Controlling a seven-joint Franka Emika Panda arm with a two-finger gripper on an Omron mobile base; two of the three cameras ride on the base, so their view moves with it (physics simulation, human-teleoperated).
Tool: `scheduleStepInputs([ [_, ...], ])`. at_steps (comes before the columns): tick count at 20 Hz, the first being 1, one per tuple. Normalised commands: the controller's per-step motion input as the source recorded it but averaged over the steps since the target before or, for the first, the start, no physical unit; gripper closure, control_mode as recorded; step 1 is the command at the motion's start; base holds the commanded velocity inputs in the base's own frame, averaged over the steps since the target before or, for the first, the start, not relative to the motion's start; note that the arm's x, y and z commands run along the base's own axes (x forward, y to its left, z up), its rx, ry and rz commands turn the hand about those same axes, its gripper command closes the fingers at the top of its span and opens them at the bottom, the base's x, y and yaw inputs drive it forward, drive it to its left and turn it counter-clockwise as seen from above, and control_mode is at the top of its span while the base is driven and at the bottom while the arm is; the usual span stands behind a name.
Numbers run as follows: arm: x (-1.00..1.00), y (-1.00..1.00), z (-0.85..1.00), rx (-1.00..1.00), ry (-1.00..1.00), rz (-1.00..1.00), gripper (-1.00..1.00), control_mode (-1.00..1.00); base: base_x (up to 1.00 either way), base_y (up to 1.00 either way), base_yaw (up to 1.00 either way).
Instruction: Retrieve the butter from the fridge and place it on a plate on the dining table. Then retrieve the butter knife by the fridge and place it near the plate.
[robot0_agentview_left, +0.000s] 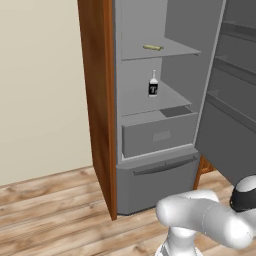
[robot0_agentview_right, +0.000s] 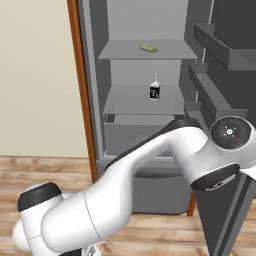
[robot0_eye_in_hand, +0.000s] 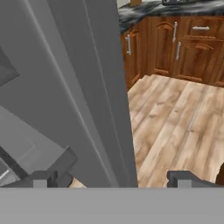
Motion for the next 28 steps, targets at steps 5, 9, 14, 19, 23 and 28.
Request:
scheduleStepInputs([
  [5,-0.61,0.68,0.47,-0.04,0.01,0.0,-1.0,-1.0,0.0,0.0,0.0],
  [9,-0.1,1.0,0.25,-0.01,0.17,0.0,-1.0,-1.0,0.0,0.0,0.0],
  [14,0.0,1.0,-0.19,0.09,0.25,-0.05,-1.0,-1.0,0.0,0.0,0.0],
  [19,0.0,1.0,-0.23,0.22,0.2,0.0,-1.0,-1.0,0.0,0.0,0.0],
  [23,0.2,1.0,-0.1,0.24,0.21,0.05,-1.0,-1.0,0.0,0.0,0.0],
  [28,0.28,1.0,0.0,0.29,0.25,0.17,-1.0,-1.0,0.0,0.0,0.0],
])
